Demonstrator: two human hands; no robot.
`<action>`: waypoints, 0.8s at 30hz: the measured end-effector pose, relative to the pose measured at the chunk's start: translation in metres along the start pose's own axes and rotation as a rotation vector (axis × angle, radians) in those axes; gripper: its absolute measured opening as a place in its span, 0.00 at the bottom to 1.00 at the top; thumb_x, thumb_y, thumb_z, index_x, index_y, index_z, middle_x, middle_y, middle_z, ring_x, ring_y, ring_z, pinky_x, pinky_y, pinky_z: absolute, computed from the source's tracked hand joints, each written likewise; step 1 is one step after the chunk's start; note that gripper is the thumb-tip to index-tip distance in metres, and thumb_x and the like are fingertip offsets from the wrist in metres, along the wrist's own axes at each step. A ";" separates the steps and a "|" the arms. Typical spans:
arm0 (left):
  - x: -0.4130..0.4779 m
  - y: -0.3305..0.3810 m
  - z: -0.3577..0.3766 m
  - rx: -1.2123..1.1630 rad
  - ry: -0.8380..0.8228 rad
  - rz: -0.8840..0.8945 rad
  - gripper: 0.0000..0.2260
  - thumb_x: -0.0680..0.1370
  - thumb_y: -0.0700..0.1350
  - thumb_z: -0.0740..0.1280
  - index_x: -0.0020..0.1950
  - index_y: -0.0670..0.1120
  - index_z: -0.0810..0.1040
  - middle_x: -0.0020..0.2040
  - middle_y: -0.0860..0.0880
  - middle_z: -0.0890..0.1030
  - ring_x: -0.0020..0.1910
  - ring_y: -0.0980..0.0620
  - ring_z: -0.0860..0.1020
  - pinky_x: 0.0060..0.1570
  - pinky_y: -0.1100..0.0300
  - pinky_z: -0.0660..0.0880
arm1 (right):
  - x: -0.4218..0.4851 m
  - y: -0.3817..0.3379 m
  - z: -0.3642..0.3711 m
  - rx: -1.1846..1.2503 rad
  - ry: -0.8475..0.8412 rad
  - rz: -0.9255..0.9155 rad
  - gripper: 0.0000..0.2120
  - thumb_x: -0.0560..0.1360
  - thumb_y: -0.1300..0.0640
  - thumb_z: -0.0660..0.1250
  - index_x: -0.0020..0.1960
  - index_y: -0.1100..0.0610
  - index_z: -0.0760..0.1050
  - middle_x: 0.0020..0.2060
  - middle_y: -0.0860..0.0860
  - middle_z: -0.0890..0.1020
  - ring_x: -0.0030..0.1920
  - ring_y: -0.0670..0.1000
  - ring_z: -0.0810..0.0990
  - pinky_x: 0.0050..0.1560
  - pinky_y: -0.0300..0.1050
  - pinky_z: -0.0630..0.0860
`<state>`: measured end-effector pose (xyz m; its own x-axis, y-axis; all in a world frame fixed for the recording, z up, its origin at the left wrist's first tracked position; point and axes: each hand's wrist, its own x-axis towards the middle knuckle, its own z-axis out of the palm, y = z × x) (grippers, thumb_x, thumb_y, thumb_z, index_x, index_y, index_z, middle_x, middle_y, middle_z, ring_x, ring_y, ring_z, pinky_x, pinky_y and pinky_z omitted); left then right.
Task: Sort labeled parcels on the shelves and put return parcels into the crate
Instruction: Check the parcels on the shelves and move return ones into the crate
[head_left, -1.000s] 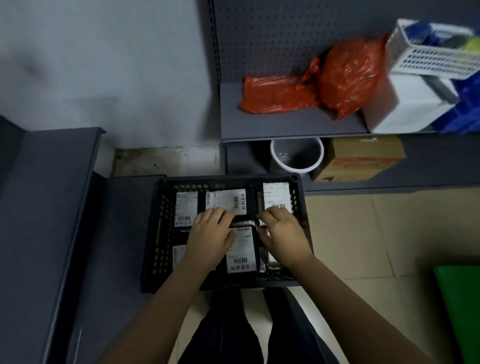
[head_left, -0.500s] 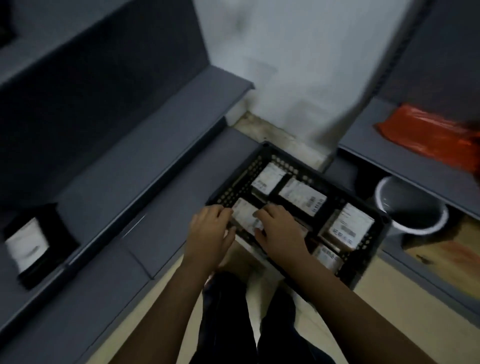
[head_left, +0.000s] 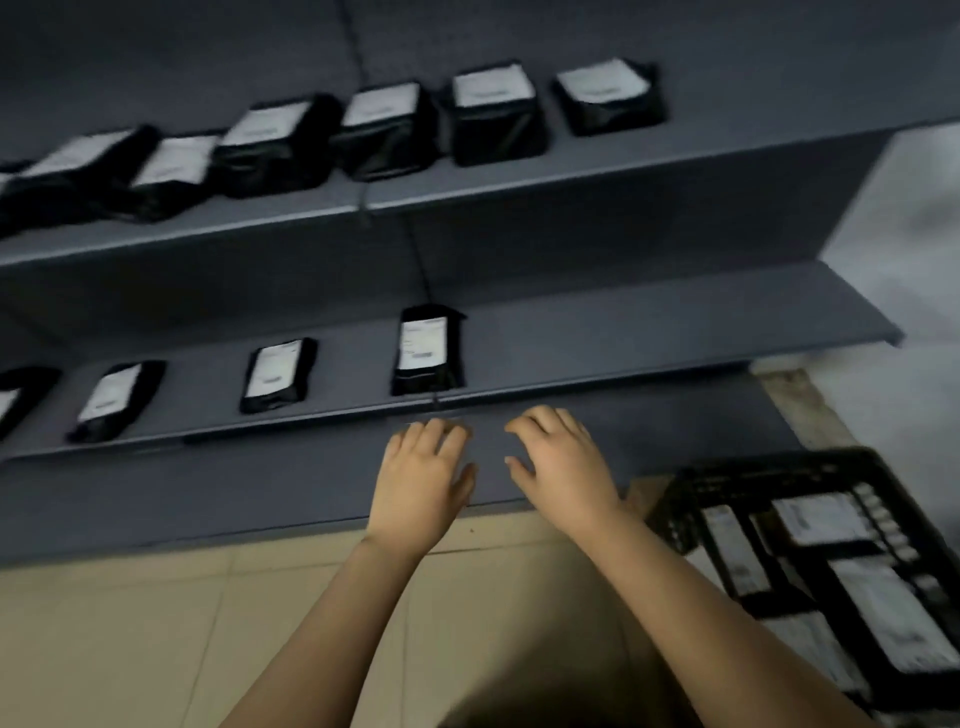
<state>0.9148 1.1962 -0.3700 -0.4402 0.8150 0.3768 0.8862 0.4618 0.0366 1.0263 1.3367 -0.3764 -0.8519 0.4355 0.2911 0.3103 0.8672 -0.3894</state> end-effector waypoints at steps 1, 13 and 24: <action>-0.008 -0.021 -0.009 0.016 0.010 -0.032 0.16 0.70 0.48 0.74 0.55 0.46 0.79 0.48 0.48 0.78 0.46 0.45 0.76 0.47 0.52 0.73 | 0.010 -0.021 0.008 0.015 -0.001 -0.034 0.15 0.71 0.57 0.73 0.57 0.57 0.78 0.50 0.52 0.78 0.52 0.57 0.77 0.53 0.51 0.76; -0.092 -0.257 -0.093 0.145 0.152 -0.202 0.15 0.70 0.47 0.75 0.53 0.46 0.76 0.47 0.47 0.77 0.45 0.46 0.75 0.47 0.55 0.65 | 0.110 -0.236 0.104 0.091 -0.036 -0.249 0.14 0.74 0.56 0.71 0.59 0.56 0.78 0.52 0.52 0.78 0.54 0.56 0.77 0.56 0.51 0.75; -0.090 -0.370 -0.088 0.142 0.103 -0.302 0.13 0.72 0.47 0.73 0.54 0.46 0.78 0.50 0.49 0.77 0.49 0.46 0.75 0.50 0.56 0.66 | 0.192 -0.306 0.168 0.099 -0.038 -0.340 0.15 0.69 0.58 0.76 0.55 0.57 0.79 0.48 0.52 0.79 0.48 0.56 0.79 0.48 0.49 0.76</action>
<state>0.6388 0.9210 -0.3359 -0.6563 0.5976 0.4605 0.6860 0.7268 0.0344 0.6975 1.1145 -0.3484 -0.9150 0.1154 0.3866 -0.0341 0.9326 -0.3592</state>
